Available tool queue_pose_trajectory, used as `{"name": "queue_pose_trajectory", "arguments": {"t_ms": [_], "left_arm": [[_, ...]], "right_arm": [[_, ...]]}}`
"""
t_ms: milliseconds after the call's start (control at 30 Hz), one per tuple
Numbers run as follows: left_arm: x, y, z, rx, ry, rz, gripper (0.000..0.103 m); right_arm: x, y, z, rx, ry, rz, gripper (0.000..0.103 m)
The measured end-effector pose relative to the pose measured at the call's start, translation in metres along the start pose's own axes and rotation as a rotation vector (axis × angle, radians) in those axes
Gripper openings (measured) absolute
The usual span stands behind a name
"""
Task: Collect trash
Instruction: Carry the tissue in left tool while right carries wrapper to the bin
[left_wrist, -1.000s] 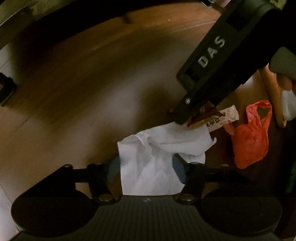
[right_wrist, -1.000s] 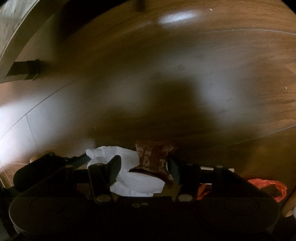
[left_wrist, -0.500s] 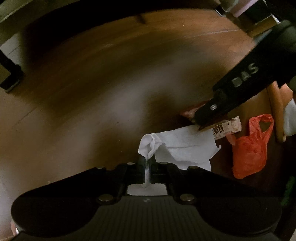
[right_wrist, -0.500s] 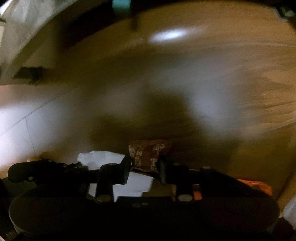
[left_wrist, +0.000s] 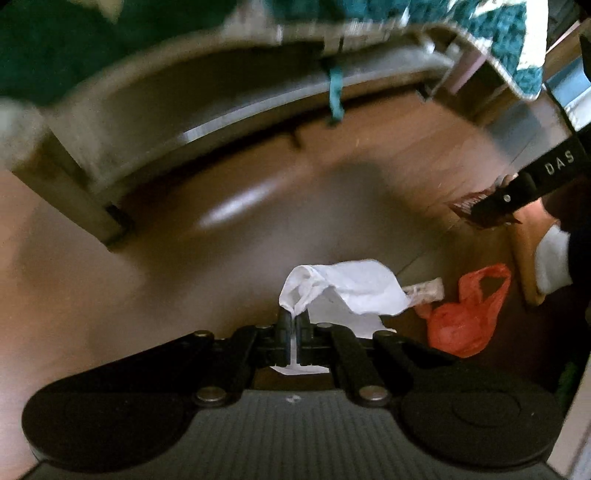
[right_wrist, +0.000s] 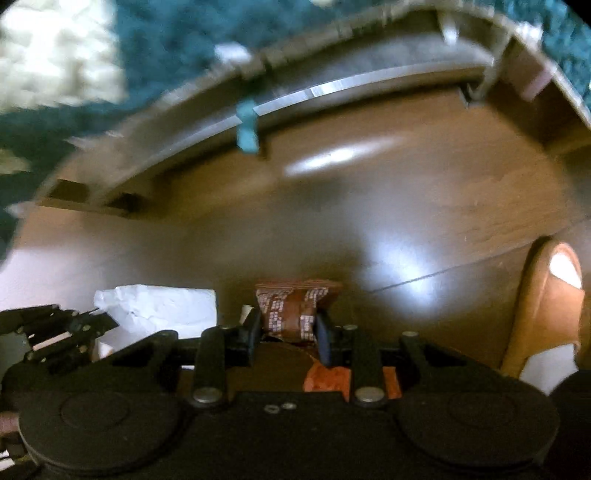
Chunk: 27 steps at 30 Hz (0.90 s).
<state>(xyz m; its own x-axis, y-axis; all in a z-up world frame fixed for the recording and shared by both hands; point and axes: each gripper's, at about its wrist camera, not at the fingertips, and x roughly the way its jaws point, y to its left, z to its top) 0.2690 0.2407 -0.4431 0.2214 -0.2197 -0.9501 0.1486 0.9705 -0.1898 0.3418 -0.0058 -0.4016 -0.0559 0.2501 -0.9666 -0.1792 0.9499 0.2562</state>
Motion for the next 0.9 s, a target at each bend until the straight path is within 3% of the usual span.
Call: {"name": "queue_pose_trajectory", "arguments": {"t_ms": [200, 467, 700, 900], "left_arm": [[-0.071, -0.02, 0.02, -0.003, -0.082, 0.022, 0.002], [-0.188, -0.07, 0.049, 0.015, -0.267, 0.062, 0.002], [-0.286, -0.126, 0.057, 0.024, -0.42, 0.081, 0.002], [-0.36, -0.187, 0.059, 0.088, -0.557, 0.111, 0.002]], "right_arm": [[-0.09, 0.013, -0.018, -0.108, -0.138, 0.04, 0.029], [-0.231, 0.018, -0.048, -0.193, -0.327, 0.064, 0.029], [-0.331, 0.001, -0.089, -0.243, -0.48, 0.055, 0.029], [-0.416, -0.017, -0.127, -0.286, -0.635, 0.04, 0.029]]}}
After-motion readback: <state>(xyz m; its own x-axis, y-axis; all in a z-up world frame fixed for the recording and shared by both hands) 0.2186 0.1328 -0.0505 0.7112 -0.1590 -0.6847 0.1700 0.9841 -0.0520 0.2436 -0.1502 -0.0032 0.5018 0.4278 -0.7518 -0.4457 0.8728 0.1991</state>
